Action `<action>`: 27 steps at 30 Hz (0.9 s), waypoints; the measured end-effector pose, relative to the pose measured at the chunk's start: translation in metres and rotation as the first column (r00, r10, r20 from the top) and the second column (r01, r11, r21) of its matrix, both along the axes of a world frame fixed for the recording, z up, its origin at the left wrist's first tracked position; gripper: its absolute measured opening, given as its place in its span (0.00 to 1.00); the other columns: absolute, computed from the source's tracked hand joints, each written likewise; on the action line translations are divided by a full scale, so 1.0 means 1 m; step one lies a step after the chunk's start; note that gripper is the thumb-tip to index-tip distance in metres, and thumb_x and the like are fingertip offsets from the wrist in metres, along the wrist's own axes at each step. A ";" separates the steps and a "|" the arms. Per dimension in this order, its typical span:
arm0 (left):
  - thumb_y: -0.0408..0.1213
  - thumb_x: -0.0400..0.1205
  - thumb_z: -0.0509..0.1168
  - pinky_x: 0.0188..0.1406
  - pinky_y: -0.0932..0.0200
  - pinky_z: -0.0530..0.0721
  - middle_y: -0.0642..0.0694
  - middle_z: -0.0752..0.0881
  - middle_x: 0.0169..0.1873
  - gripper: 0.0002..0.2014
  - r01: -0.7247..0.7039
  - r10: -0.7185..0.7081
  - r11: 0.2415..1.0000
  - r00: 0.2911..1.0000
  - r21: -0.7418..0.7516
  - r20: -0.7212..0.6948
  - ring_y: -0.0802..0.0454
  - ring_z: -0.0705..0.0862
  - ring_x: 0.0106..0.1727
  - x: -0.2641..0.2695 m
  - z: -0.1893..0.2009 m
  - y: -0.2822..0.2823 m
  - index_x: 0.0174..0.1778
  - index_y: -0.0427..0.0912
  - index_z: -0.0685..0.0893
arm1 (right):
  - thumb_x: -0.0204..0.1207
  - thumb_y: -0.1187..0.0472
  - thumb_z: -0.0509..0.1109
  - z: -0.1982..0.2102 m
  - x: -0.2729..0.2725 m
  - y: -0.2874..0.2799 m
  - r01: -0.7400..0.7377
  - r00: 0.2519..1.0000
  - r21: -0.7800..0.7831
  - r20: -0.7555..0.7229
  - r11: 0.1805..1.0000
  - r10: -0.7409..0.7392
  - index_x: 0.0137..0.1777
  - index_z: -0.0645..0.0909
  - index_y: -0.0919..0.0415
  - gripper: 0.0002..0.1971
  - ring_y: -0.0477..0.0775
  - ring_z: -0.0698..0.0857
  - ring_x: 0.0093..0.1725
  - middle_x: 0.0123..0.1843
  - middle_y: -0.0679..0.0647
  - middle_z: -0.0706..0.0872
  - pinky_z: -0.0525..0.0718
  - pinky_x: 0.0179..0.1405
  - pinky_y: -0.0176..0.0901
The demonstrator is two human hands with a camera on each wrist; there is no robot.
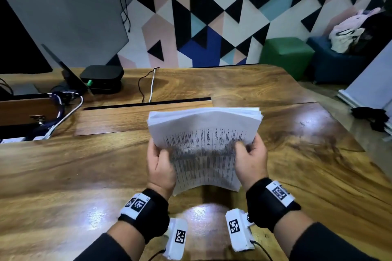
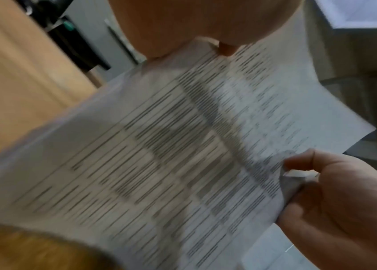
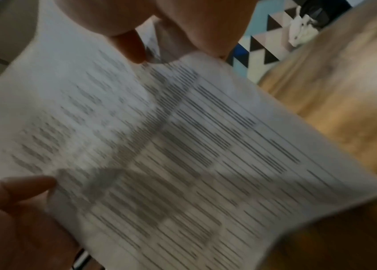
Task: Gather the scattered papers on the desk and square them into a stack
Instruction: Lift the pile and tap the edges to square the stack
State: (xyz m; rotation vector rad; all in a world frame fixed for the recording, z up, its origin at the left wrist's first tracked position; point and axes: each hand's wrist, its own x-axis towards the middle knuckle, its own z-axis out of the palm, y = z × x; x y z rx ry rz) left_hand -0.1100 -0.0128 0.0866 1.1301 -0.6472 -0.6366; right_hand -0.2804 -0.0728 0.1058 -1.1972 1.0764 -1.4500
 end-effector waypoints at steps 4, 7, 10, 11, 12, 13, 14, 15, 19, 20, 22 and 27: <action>0.23 0.76 0.52 0.48 0.46 0.84 0.44 0.89 0.45 0.16 -0.028 0.027 0.999 0.999 0.027 0.018 0.48 0.85 0.48 -0.003 -0.006 -0.002 0.52 0.39 0.81 | 0.77 0.82 0.58 -0.008 0.004 -0.001 0.014 1.000 0.018 0.011 1.000 -0.015 0.49 0.80 0.58 0.18 0.29 0.86 0.39 0.39 0.44 0.89 0.80 0.40 0.22; 0.17 0.79 0.51 0.42 0.60 0.86 0.54 0.91 0.39 0.16 -0.065 0.065 0.998 0.998 0.003 -0.010 0.59 0.86 0.43 0.000 -0.002 -0.006 0.55 0.33 0.80 | 0.77 0.81 0.58 -0.006 0.003 -0.009 0.019 1.000 -0.028 0.014 0.999 -0.019 0.54 0.80 0.64 0.16 0.28 0.85 0.41 0.39 0.42 0.89 0.80 0.43 0.22; 0.22 0.78 0.52 0.43 0.55 0.85 0.52 0.91 0.41 0.15 -0.042 0.041 0.998 0.999 0.054 0.029 0.56 0.87 0.44 -0.006 -0.011 0.000 0.50 0.40 0.81 | 0.78 0.81 0.59 -0.025 0.004 -0.001 0.018 0.999 0.044 -0.031 0.999 -0.016 0.57 0.79 0.66 0.15 0.26 0.85 0.40 0.37 0.35 0.91 0.78 0.41 0.19; 0.25 0.78 0.52 0.44 0.51 0.85 0.49 0.90 0.43 0.15 -0.041 0.039 0.997 0.999 0.064 0.035 0.53 0.87 0.46 -0.007 -0.015 0.002 0.50 0.41 0.82 | 0.78 0.80 0.59 -0.030 0.004 0.002 0.017 0.999 0.067 -0.042 0.998 -0.015 0.57 0.79 0.64 0.16 0.26 0.85 0.41 0.37 0.38 0.90 0.78 0.42 0.19; 0.27 0.77 0.52 0.45 0.47 0.85 0.44 0.89 0.45 0.14 -0.047 0.044 0.997 0.998 0.066 0.046 0.49 0.86 0.47 -0.005 -0.016 0.001 0.49 0.41 0.82 | 0.78 0.80 0.59 -0.032 0.003 0.003 0.024 0.997 0.063 -0.068 0.998 -0.019 0.57 0.79 0.62 0.16 0.25 0.85 0.41 0.39 0.41 0.89 0.78 0.43 0.20; 0.27 0.77 0.52 0.46 0.45 0.84 0.40 0.87 0.46 0.14 -0.051 0.048 0.997 0.997 0.053 0.061 0.47 0.85 0.48 -0.003 -0.016 -0.002 0.49 0.41 0.81 | 0.78 0.79 0.59 -0.032 0.002 0.000 0.023 0.997 0.048 -0.080 0.999 -0.019 0.56 0.79 0.61 0.16 0.25 0.84 0.42 0.43 0.42 0.88 0.78 0.44 0.21; 0.27 0.77 0.52 0.46 0.46 0.84 0.39 0.86 0.46 0.15 -0.053 0.050 0.998 0.996 0.039 0.071 0.48 0.84 0.48 0.000 -0.013 -0.005 0.49 0.42 0.81 | 0.78 0.79 0.58 -0.029 0.001 -0.003 0.013 0.997 0.036 -0.079 0.999 -0.011 0.55 0.79 0.62 0.16 0.26 0.84 0.41 0.44 0.44 0.87 0.78 0.44 0.20; 0.26 0.76 0.51 0.45 0.50 0.84 0.40 0.86 0.46 0.15 -0.057 0.055 0.998 0.996 0.021 0.070 0.50 0.84 0.47 0.001 -0.011 -0.006 0.49 0.42 0.81 | 0.78 0.79 0.58 -0.026 0.001 -0.004 -0.001 0.998 0.028 -0.067 1.000 0.003 0.56 0.79 0.63 0.15 0.27 0.84 0.41 0.44 0.45 0.86 0.78 0.43 0.20; 0.26 0.80 0.52 0.48 0.52 0.85 0.48 0.88 0.45 0.18 -0.074 0.066 0.993 0.993 0.087 0.098 0.52 0.86 0.48 0.002 -0.034 -0.004 0.48 0.51 0.82 | 0.80 0.75 0.59 -0.041 -0.001 0.001 -0.005 0.987 0.063 -0.158 0.998 0.015 0.57 0.78 0.58 0.14 0.26 0.83 0.42 0.46 0.43 0.85 0.77 0.44 0.20; 0.30 0.81 0.52 0.52 0.45 0.85 0.48 0.89 0.46 0.17 -0.054 0.039 0.989 0.993 0.141 0.113 0.46 0.86 0.51 0.002 -0.045 -0.002 0.48 0.55 0.83 | 0.80 0.74 0.59 -0.049 -0.002 0.004 -0.007 0.977 0.104 -0.209 0.995 0.029 0.56 0.77 0.56 0.13 0.26 0.83 0.42 0.46 0.41 0.84 0.76 0.43 0.19; 0.35 0.83 0.53 0.55 0.40 0.84 0.53 0.89 0.46 0.14 -0.024 -0.018 0.964 0.988 0.266 0.155 0.46 0.86 0.53 0.004 -0.060 0.002 0.48 0.57 0.82 | 0.82 0.70 0.59 -0.065 -0.007 0.004 -0.008 0.946 0.180 -0.317 0.984 0.065 0.53 0.74 0.53 0.11 0.34 0.82 0.43 0.45 0.40 0.82 0.75 0.43 0.26; 0.34 0.87 0.55 0.45 0.53 0.79 0.53 0.86 0.46 0.06 0.018 -0.191 0.877 0.930 0.480 0.314 0.63 0.83 0.47 0.022 -0.052 -0.001 0.52 0.43 0.77 | 0.80 0.67 0.61 -0.064 -0.011 -0.016 -0.035 0.902 0.198 -0.417 0.979 0.117 0.47 0.75 0.52 0.08 0.47 0.83 0.43 0.44 0.50 0.85 0.79 0.44 0.39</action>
